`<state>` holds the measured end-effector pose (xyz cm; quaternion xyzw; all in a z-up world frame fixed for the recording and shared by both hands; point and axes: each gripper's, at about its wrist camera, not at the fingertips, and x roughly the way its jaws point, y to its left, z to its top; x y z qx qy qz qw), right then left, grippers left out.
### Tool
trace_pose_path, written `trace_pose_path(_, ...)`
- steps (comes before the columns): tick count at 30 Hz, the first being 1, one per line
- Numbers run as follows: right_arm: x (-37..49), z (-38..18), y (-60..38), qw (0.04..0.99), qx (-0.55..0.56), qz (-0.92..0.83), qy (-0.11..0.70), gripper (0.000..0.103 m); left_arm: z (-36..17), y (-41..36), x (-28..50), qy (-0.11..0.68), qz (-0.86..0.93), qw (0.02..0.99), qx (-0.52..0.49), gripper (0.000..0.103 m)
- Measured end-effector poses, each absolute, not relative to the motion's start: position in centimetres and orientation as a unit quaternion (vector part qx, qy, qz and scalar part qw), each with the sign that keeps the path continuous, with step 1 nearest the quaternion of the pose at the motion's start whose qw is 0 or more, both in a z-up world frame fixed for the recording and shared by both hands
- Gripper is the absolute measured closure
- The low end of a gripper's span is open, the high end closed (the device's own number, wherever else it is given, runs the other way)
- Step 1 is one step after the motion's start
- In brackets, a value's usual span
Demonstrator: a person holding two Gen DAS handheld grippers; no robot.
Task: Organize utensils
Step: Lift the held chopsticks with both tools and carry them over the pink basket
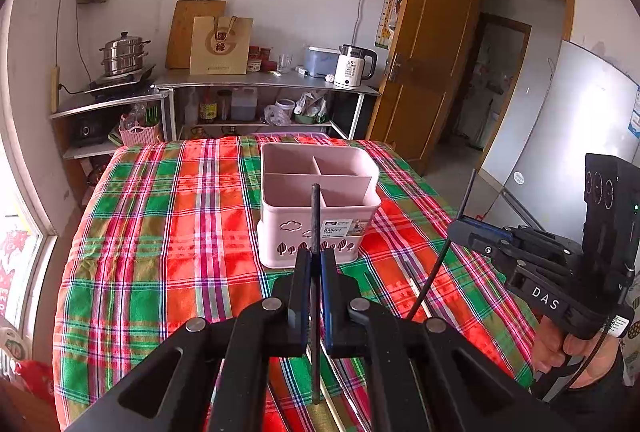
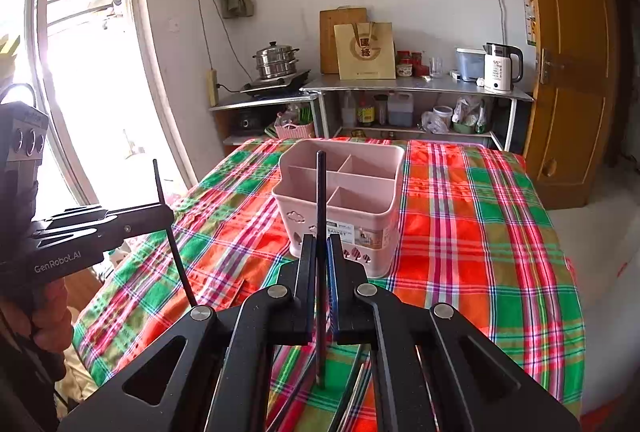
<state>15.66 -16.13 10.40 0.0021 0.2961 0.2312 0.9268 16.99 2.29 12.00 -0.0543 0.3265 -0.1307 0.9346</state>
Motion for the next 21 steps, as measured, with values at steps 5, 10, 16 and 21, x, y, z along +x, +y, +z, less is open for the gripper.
trace_pose_path(5, 15.5, 11.5, -16.6, 0.931, 0.004, 0.23, 0.283, 0.098, 13.4, 2.2, 17.2, 0.317, -0.136, 0.937, -0.055, 0.099)
trace_pose_path(10, 16.2, 12.4, -17.2, 0.933, 0.012, 0.229, 0.276, 0.098, 14.7, 2.2, 18.7, 0.313, -0.134, 0.938, -0.056, 0.099)
trace_pose_path(16, 17.5, 14.1, -17.6, 0.937, 0.019, 0.229, 0.264, 0.098, 16.6, 2.7, 21.4, 0.312, -0.13, 0.939, -0.062, 0.099)
trace_pose_path(21, 18.8, 16.5, -17.8, 0.941, 0.034, 0.232, 0.242, 0.098, 19.4, 3.4, 23.4, 0.298, -0.128, 0.943, -0.076, 0.099)
